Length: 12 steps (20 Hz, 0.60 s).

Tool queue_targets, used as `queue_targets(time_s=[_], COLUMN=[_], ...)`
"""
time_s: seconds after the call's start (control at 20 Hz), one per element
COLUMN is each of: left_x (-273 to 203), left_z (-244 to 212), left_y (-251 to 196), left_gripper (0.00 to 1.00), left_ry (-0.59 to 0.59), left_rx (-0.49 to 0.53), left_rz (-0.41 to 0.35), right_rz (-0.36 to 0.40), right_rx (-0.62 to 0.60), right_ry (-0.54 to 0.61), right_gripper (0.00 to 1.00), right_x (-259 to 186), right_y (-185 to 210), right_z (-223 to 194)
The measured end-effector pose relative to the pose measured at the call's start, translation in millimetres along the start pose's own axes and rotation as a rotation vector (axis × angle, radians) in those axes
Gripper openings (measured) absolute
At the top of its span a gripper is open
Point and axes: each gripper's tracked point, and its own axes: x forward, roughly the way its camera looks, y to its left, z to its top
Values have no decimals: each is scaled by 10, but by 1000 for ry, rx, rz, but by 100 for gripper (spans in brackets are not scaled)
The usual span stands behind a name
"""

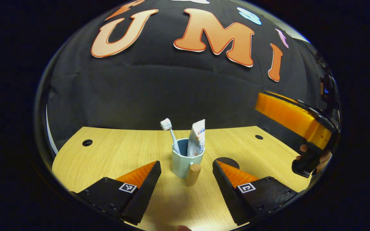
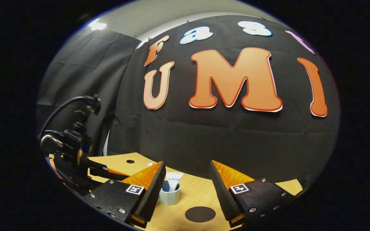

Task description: Put the toothbrush and toothpaste on the desktop into the cup, then pick up the cup and place it on the coaster on the desktop.

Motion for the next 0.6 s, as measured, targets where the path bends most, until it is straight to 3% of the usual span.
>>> queue_targets(time_s=[0.2, 0.6], left_x=[241, 533], left_z=[-27, -179], left_y=[-68, -86], left_gripper=[98, 97], left_ry=[176, 457], left_rx=[-4, 13], left_rz=[-5, 77], right_rz=[-56, -152], right_rx=[-24, -53], right_ry=[-48, -162], right_gripper=[89, 93], right_x=[-394, -1155], right_y=[-308, -790], right_z=[231, 678])
